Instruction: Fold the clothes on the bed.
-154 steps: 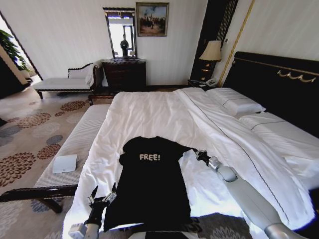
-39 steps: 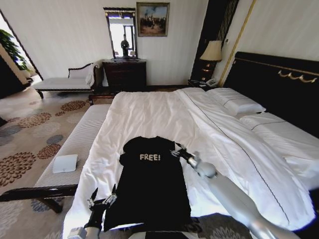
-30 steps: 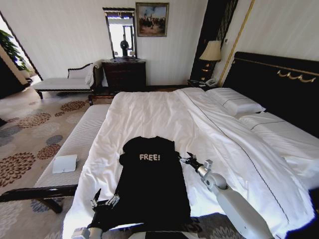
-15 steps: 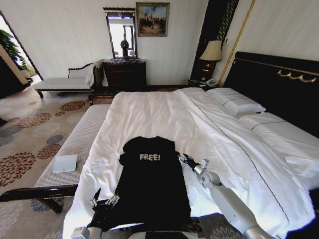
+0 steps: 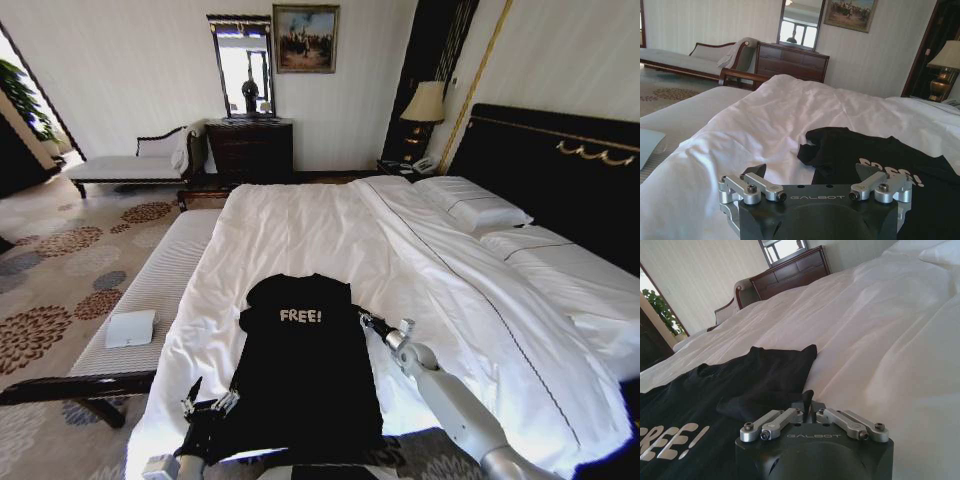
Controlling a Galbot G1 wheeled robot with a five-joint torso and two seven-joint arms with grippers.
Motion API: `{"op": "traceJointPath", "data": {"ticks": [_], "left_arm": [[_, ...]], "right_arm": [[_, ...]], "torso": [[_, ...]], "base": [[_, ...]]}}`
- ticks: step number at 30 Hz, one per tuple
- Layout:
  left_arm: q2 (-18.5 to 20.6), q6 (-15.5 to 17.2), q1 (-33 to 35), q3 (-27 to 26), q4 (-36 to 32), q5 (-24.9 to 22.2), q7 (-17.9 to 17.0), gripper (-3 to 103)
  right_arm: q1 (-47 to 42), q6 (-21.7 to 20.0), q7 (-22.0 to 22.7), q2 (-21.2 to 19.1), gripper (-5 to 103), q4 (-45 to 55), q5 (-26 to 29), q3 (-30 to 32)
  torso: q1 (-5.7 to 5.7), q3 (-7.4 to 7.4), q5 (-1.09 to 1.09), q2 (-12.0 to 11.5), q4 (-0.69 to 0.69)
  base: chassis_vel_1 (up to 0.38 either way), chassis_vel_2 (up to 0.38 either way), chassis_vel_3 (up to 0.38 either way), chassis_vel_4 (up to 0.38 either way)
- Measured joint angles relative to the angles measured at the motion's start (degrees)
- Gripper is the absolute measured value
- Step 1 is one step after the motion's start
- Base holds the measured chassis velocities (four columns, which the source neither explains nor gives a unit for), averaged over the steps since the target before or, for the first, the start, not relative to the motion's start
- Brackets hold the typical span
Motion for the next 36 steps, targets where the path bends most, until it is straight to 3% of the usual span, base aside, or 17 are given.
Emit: {"op": "traceJointPath", "data": {"ticks": [3,14,16,18,20,23,29,33,36], "left_arm": [[0.05,-0.05,-0.04,-0.22,0.00,-0.31,0.00,100],[0.06,-0.16,-0.05,-0.38,-0.06,-0.58,-0.02,100],[0.06,-0.22,-0.06,-0.40,-0.09,-0.68,-0.02,100],[0.04,-0.25,-0.07,-0.40,-0.15,-0.74,-0.02,100],[0.03,-0.25,-0.07,-0.41,-0.17,-0.75,-0.03,100],[-0.01,-0.31,-0.01,-0.52,-0.33,-0.82,-0.02,100],[-0.15,-0.46,0.33,-0.84,-0.59,-0.93,-0.02,100],[-0.32,-0.60,0.86,-1.21,-0.98,-0.97,-0.01,100],[-0.35,-0.67,0.98,-1.34,-1.07,-1.02,-0.01,100]], "right_arm": [[-0.08,-0.15,-0.01,-0.03,1,0.33,0.01,-0.15],[-1.11,0.34,0.38,-1.00,0,2.87,-0.94,0.26],[-2.06,1.11,0.55,-1.62,0,5.07,-3.45,0.48],[-3.39,3.54,0.54,-2.39,0,7.55,-9.51,0.55],[-3.73,4.30,0.48,-2.56,0,8.09,-11.21,0.54],[-5.64,8.14,-0.07,-3.35,0,10.67,-19.22,0.26],[-7.35,10.69,-0.82,-3.64,0,12.46,-24.65,-0.74],[-8.57,13.74,-2.17,-3.85,0,12.84,-32.45,-1.34],[-9.06,14.81,-2.76,-4.20,0,12.89,-34.72,-1.38]], "torso": [[0.00,0.00,0.00,0.00,0.00],[0.00,0.00,0.00,0.00,0.00],[0.00,0.00,0.00,0.00,-0.01],[0.00,0.00,0.00,0.00,0.00],[0.00,0.00,0.00,0.00,0.00],[0.00,0.00,0.00,0.00,-0.01],[0.00,0.00,0.00,0.00,0.00],[0.00,-0.01,0.01,0.00,0.00],[0.00,-0.01,0.00,0.00,0.00]], "base": [[0.000,0.000,0.000,0.000],[0.000,0.000,0.000,0.000],[0.000,0.000,0.000,0.000],[0.000,0.000,0.000,0.000],[0.000,0.000,0.000,0.000],[0.000,0.000,0.000,0.000],[0.000,0.000,0.000,0.000],[0.000,0.000,0.000,0.000],[0.000,0.000,0.000,0.000]]}}
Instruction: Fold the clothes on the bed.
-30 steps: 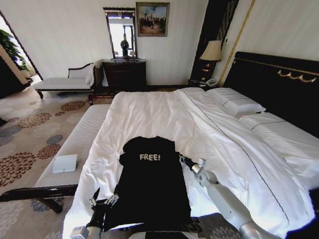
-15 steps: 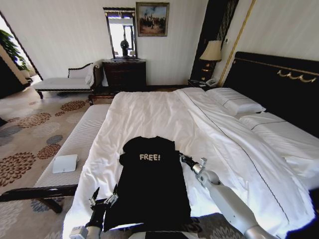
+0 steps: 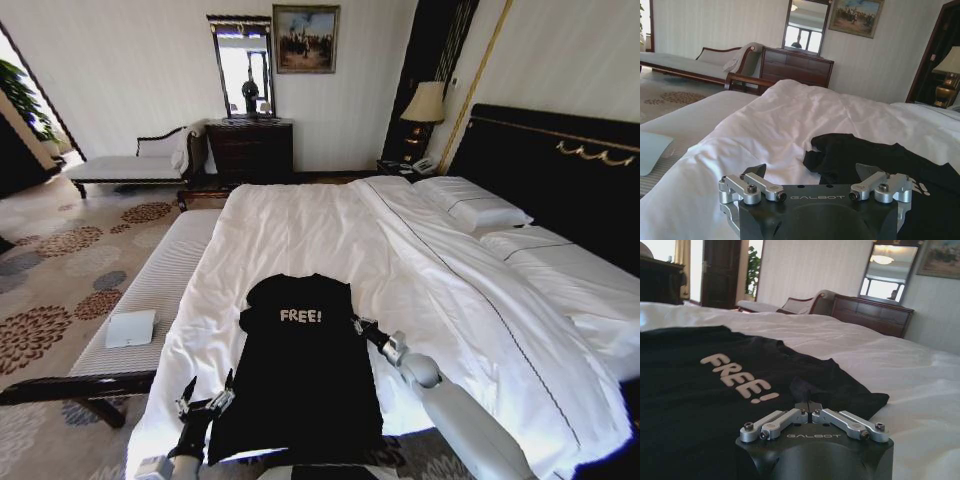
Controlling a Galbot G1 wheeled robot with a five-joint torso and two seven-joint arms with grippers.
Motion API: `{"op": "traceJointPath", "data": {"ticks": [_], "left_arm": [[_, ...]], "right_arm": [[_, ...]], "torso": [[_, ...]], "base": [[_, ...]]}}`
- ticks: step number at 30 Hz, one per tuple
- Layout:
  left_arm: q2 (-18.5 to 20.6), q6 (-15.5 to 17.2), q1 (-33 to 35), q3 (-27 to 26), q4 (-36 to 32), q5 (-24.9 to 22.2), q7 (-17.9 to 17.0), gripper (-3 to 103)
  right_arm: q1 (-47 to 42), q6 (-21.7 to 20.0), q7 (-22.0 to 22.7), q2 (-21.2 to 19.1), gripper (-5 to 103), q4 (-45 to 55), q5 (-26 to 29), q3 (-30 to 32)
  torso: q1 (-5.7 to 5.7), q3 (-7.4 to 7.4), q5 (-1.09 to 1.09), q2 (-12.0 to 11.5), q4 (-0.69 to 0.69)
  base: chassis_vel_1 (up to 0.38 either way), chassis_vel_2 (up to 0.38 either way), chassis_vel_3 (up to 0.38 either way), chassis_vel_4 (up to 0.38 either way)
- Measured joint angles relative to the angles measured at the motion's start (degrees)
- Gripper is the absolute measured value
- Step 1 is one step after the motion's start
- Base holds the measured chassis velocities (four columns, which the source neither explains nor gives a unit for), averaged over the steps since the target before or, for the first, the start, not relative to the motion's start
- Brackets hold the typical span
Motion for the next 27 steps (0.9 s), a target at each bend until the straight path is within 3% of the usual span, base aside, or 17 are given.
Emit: {"op": "traceJointPath", "data": {"ticks": [7,23,27], "left_arm": [[-0.12,-0.26,0.29,-0.13,-0.07,-0.21,0.05,100],[-0.32,-0.54,0.63,-0.47,-0.45,-0.21,0.07,100],[-0.33,-0.54,0.45,-0.30,-0.23,-0.19,0.07,100]], "right_arm": [[-1.67,3.41,-1.86,-1.07,0,-0.38,-5.86,-0.42],[0.21,7.21,-2.55,-1.19,0,-5.30,-11.08,-2.02],[-0.53,7.52,-2.68,-1.67,10,-4.21,-10.94,-1.50]], "torso": [[0.00,0.00,0.00,0.00,0.00],[0.00,0.00,0.01,0.00,0.01],[0.00,0.00,0.00,0.00,0.00]], "base": [[0.000,0.000,0.000,0.000],[0.000,0.000,0.000,0.000],[0.000,0.000,0.000,0.000]]}}
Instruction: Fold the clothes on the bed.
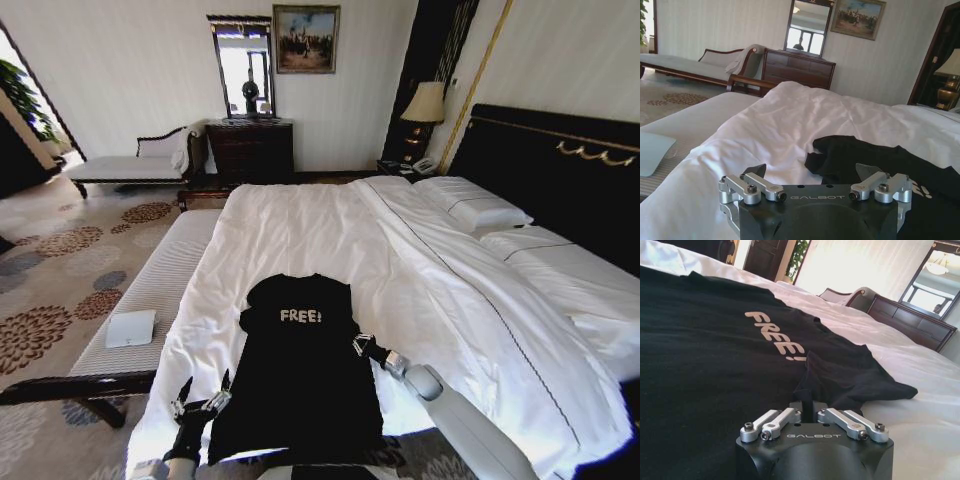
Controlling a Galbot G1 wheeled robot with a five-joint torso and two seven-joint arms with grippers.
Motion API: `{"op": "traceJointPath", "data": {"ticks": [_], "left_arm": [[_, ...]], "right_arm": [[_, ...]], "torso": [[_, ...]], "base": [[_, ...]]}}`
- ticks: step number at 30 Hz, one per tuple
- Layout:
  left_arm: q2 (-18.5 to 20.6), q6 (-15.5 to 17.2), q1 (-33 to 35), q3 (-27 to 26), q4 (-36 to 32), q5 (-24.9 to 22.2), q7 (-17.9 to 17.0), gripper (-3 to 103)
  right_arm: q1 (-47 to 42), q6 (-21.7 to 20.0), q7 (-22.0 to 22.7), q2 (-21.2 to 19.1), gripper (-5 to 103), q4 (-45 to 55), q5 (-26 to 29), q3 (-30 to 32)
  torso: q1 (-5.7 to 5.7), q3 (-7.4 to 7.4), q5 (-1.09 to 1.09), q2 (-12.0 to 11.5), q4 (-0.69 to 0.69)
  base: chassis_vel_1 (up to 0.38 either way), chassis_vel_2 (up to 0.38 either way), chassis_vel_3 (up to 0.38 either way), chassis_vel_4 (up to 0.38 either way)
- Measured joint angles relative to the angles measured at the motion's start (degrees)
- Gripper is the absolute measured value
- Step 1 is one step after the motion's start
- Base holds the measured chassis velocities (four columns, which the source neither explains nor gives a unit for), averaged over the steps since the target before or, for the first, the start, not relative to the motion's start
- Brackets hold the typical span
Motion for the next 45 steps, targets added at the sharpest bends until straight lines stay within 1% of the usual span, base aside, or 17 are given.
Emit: {"op": "traceJointPath", "data": {"ticks": [2,3,7,10,13,17,19,21,22,24,28,30,32,35,37,40,45], "left_arm": [[0.07,0.00,-0.19,0.16,0.13,0.04,0.00,100],[0.07,0.00,-0.19,0.16,0.13,0.04,0.00,100],[0.40,0.14,-0.55,0.38,0.22,0.05,-0.01,100],[0.57,0.28,-0.69,0.46,0.26,0.03,0.00,100],[0.83,0.55,-1.04,0.47,0.64,-0.87,-0.01,100],[1.40,1.08,-1.67,0.33,1.50,-3.14,-0.01,100],[2.57,2.52,-3.92,0.13,3.02,-6.18,-0.13,100],[2.80,3.12,-4.70,0.11,3.30,-7.02,-0.24,100],[3.06,4.02,-5.94,0.12,3.70,-8.17,-0.42,100],[3.46,8.00,-10.66,0.33,5.28,-12.50,-1.31,100],[3.72,11.40,-16.82,1.30,8.27,-13.95,-1.44,100],[5.24,12.95,-22.77,2.47,11.84,-14.57,-1.47,100],[5.53,13.43,-24.06,2.63,12.57,-15.22,-1.66,100],[6.34,17.20,-31.28,3.58,16.40,-22.84,-4.13,100],[6.31,17.56,-32.04,3.69,16.94,-23.75,-4.39,100],[5.37,19.04,-37.94,4.71,22.88,-28.23,-5.56,100],[4.55,19.23,-42.39,5.04,28.12,-28.71,-5.45,100]], "right_arm": [[-1.40,0.10,-0.60,-0.73,21,2.46,0.98,0.60],[-1.40,0.10,-0.60,-0.73,21,2.46,0.98,0.60],[-3.94,-0.39,-1.53,-1.93,43,7.11,3.46,1.39],[-4.50,-1.15,-1.35,-1.94,48,8.37,5.51,1.80],[-5.27,-3.11,0.97,-0.70,64,9.53,10.92,3.78],[-6.91,-4.43,3.78,0.79,76,10.64,14.85,6.49],[-9.65,-4.87,5.22,1.29,86,12.60,15.22,9.71],[-10.22,-4.94,5.39,1.34,86,13.04,15.17,10.33],[-11.24,-5.04,5.68,1.42,91,13.82,15.10,11.46],[-14.20,-5.33,6.14,1.66,98,16.01,14.38,14.48],[-16.97,-5.47,6.56,2.21,100,17.44,12.88,17.44],[-19.39,-5.55,6.96,2.76,100,18.93,12.19,19.97],[-20.02,-5.57,7.05,2.87,100,19.39,12.13,20.71],[-22.90,-5.59,7.28,3.04,100,21.18,11.87,24.20],[-23.10,-5.59,7.33,3.04,100,21.28,11.83,24.48],[-25.34,-5.59,7.67,2.95,100,22.46,11.65,27.11],[-26.15,-5.89,7.72,2.42,100,23.51,11.84,27.66]], "torso": [[0.00,0.00,0.00,0.00,0.00],[0.00,0.00,0.00,0.00,0.00],[0.00,0.00,-0.01,0.00,-0.01],[0.00,0.00,0.00,0.00,0.00],[0.00,0.00,-0.01,0.00,0.01],[0.00,0.00,0.01,0.00,0.01],[0.00,0.00,0.00,0.00,0.01],[0.00,0.00,-0.01,0.00,0.01],[0.00,0.00,0.00,0.00,0.00],[0.00,0.00,-0.01,0.00,0.00],[0.00,0.00,-0.01,0.00,0.00],[0.00,0.00,0.00,0.00,-0.01],[0.00,0.00,0.01,-0.01,-0.01],[0.00,0.00,0.01,-0.01,0.00],[0.00,0.00,0.00,-0.01,-0.01],[0.00,0.01,0.00,-0.01,-0.01],[0.00,0.01,0.00,-0.01,0.02]], "base": [[0.000,0.000,0.000,0.000],[0.000,0.000,0.000,0.000],[0.000,0.000,0.000,0.000],[0.000,0.000,0.000,0.000],[0.000,0.000,0.000,0.000],[0.000,0.000,0.000,0.000],[0.000,0.000,0.000,0.000],[0.000,0.000,0.000,0.000],[0.000,0.000,0.000,0.000],[0.000,0.000,0.000,0.000],[0.000,0.000,0.000,0.000],[0.000,0.000,0.000,0.000],[0.000,0.000,0.000,0.000],[0.000,0.000,0.000,0.000],[0.000,0.000,0.000,0.000],[0.000,0.000,0.000,0.000],[0.000,0.000,0.000,0.000]]}}
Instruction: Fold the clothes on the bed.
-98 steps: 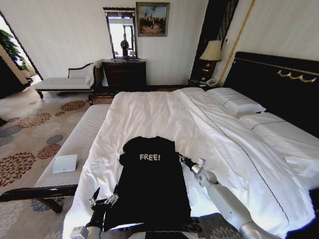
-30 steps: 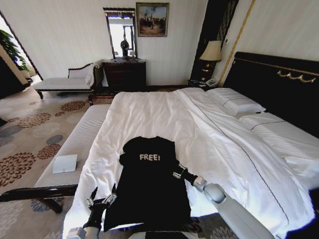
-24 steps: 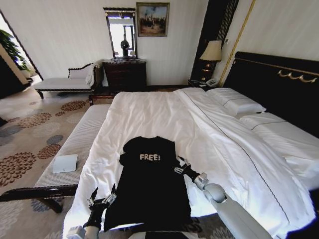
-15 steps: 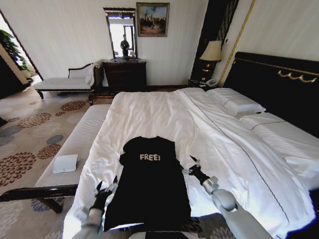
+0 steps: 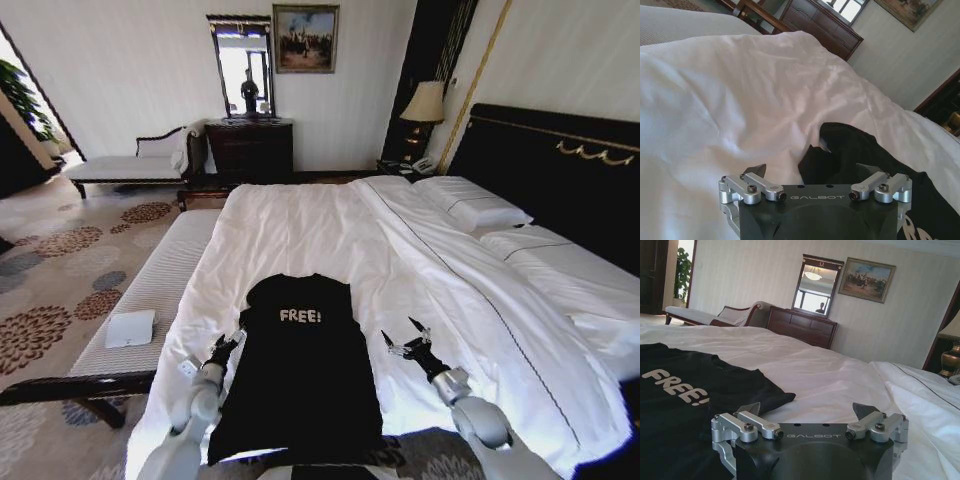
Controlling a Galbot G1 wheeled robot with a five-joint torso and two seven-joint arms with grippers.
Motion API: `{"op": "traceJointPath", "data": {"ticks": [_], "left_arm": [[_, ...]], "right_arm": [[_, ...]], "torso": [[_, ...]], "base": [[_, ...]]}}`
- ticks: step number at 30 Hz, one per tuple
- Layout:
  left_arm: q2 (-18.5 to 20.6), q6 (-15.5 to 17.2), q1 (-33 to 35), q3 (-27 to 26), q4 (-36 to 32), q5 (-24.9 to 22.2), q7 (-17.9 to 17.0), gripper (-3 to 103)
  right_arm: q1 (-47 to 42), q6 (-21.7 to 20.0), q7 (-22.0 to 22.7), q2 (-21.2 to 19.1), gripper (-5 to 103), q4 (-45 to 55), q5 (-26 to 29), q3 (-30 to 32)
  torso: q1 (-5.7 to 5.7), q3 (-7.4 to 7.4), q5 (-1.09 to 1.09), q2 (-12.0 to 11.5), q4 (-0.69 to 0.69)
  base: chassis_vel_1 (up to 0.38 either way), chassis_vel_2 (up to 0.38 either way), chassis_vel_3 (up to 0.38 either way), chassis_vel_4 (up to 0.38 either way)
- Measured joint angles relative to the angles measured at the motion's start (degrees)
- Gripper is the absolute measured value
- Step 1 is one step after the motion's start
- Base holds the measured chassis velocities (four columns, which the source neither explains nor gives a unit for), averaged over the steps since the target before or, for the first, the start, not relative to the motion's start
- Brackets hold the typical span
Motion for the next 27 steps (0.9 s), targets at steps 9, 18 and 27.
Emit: {"op": "traceJointPath", "data": {"ticks": [9,18,27], "left_arm": [[0.25,0.08,-7.60,1.22,7.36,0.83,0.84,100],[0.35,0.05,-10.40,2.99,10.34,2.01,2.21,90],[0.61,0.07,-11.63,3.99,13.28,3.66,2.86,51]], "right_arm": [[-3.24,-0.02,-0.23,0.08,100,2.10,-0.01,2.94],[-3.99,-0.03,-0.21,-0.08,100,2.56,0.13,4.08],[-3.76,-0.09,-0.10,-0.28,100,2.51,0.60,4.07]], "torso": [[0.00,0.00,0.00,0.00,-0.03],[0.00,0.00,0.00,0.00,-0.02],[0.00,-0.01,0.00,0.01,-0.02]], "base": [[0.000,0.000,0.000,0.000],[0.000,0.000,0.000,0.000],[0.000,0.000,0.000,0.000]]}}
